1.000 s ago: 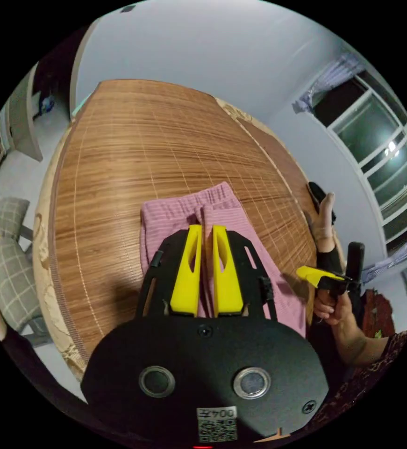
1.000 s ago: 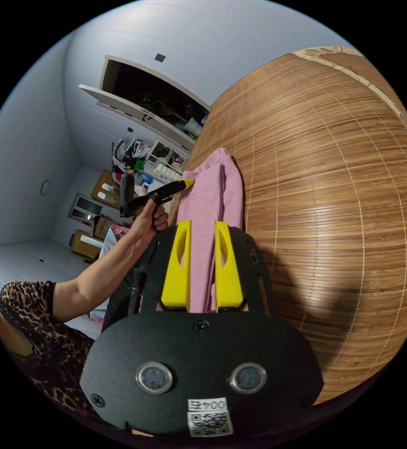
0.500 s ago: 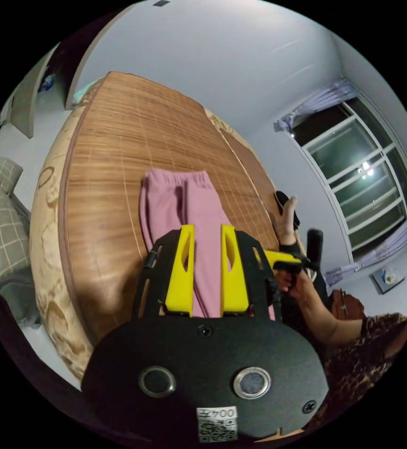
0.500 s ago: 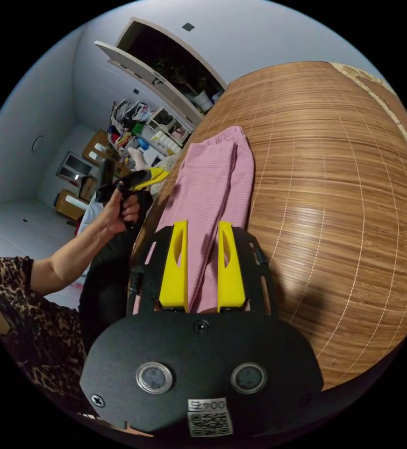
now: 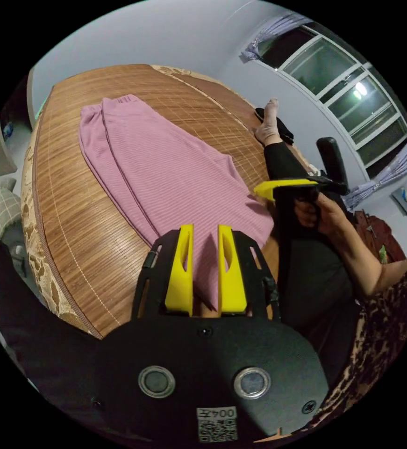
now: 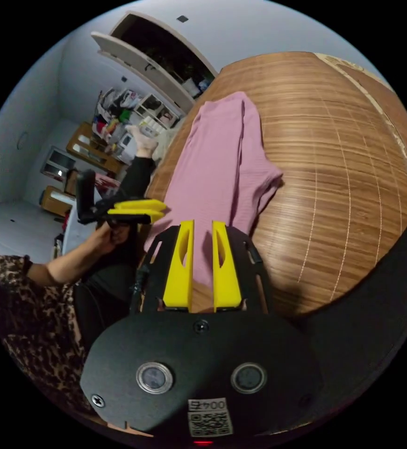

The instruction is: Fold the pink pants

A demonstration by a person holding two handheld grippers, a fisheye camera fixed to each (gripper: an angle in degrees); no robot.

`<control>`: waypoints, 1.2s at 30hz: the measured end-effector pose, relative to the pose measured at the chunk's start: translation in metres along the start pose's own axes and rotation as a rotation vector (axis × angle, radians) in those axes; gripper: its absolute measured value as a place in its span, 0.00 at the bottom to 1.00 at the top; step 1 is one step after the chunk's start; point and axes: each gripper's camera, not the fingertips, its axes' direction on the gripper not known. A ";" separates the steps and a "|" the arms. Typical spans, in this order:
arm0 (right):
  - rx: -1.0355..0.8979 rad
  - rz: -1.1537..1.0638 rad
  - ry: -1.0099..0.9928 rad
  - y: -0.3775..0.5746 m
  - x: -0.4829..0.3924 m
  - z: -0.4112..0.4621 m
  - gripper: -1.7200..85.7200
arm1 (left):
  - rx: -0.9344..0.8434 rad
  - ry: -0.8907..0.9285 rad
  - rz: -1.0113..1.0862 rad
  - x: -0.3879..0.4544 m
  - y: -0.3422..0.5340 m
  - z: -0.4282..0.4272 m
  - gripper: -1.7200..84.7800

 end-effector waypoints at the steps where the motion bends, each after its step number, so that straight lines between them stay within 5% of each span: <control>1: -0.030 -0.029 0.099 0.002 -0.015 0.008 0.11 | 0.007 -0.040 0.003 0.002 0.002 0.005 0.11; 7: -0.162 -0.100 0.372 -0.001 -0.043 0.062 0.09 | -0.033 -0.071 -0.028 -0.010 0.019 0.032 0.07; 13: -0.084 -0.035 0.305 -0.019 -0.040 0.074 0.09 | -0.042 -0.176 0.029 -0.023 0.002 0.033 0.06; 22: 0.013 0.096 -0.021 0.043 -0.027 0.030 0.10 | 0.046 0.037 0.090 0.009 0.055 -0.016 0.09; 36: -0.060 -0.015 0.153 0.082 -0.064 0.054 0.11 | -0.182 -0.207 0.242 0.072 0.095 0.054 0.12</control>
